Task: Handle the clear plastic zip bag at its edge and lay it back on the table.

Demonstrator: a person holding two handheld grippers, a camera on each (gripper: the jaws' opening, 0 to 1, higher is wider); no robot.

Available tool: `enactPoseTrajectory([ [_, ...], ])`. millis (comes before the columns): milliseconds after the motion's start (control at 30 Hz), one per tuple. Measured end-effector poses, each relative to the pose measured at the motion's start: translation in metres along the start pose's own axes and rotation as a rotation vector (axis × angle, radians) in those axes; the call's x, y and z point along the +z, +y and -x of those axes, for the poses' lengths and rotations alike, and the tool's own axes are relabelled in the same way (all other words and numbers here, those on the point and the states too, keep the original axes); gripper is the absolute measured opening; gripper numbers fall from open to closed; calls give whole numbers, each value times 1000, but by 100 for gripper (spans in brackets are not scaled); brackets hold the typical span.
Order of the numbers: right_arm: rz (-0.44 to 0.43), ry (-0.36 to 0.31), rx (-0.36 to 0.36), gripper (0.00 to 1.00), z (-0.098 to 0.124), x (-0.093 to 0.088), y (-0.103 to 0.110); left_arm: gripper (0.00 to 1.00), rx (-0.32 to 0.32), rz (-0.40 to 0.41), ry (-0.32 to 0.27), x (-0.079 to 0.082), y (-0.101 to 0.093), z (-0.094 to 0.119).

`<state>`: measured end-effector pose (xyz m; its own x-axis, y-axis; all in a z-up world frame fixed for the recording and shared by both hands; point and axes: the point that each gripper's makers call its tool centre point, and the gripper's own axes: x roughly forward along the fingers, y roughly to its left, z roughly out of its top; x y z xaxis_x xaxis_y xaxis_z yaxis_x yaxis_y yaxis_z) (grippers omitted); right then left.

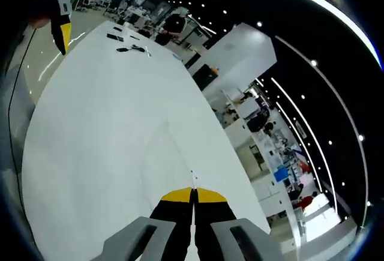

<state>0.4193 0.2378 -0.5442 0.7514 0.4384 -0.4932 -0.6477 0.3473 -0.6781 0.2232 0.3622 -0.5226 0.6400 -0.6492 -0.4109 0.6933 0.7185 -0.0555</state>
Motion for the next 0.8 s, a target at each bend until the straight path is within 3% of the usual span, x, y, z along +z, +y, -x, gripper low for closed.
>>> enactPoseTrajectory([
  [367, -1, 18, 42, 0, -8, -17, 36, 58, 3, 7, 8, -2, 2, -1],
  [800, 9, 27, 113, 0, -13, -38, 94, 57, 5, 13, 20, -6, 2, -3],
])
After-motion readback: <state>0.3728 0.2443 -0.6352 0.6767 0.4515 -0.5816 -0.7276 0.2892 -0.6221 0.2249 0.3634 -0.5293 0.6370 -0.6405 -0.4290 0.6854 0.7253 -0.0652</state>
